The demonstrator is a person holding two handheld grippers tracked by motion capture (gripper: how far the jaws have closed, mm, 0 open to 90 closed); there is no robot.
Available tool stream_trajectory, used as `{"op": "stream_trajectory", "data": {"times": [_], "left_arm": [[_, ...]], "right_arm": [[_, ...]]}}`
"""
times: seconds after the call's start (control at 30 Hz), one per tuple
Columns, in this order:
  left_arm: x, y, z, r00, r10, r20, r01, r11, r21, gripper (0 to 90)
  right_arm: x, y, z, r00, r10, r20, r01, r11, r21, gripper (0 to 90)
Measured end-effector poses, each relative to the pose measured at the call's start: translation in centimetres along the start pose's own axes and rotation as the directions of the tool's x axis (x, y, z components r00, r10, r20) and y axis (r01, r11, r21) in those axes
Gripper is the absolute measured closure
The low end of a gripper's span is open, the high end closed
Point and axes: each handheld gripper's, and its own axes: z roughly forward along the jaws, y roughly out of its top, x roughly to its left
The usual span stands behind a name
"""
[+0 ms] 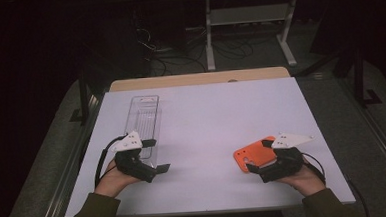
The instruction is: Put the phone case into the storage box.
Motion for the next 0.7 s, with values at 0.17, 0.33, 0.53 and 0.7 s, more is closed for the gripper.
{"op": "stream_trajectory", "data": {"times": [0.17,0.33,0.53,0.7], "left_arm": [[-0.3,0.2,0.3,1.0000,0.003,0.009,-0.003,1.0000,-0.006,0.0],[-0.6,0.5,1.0,0.9997,0.006,0.023,-0.006,0.9999,-0.009,0.0],[-1.1,0.9,2.0,0.9990,0.019,0.039,-0.019,0.9998,-0.007,0.0],[-1.3,1.1,2.6,0.9986,0.013,0.051,-0.013,0.9999,-0.009,0.0]], "right_arm": [[-0.1,0.0,0.0,1.0000,0.003,0.003,-0.003,1.000,-0.001,0.3],[-0.3,0.0,0.0,0.9999,-0.006,0.011,0.006,1.000,0.001,0.3],[-0.6,-0.1,-0.3,0.9996,0.002,0.028,-0.003,1.000,0.006,0.3],[-0.9,-0.1,-0.5,0.9992,0.015,0.036,-0.016,1.000,0.008,0.3]]}}
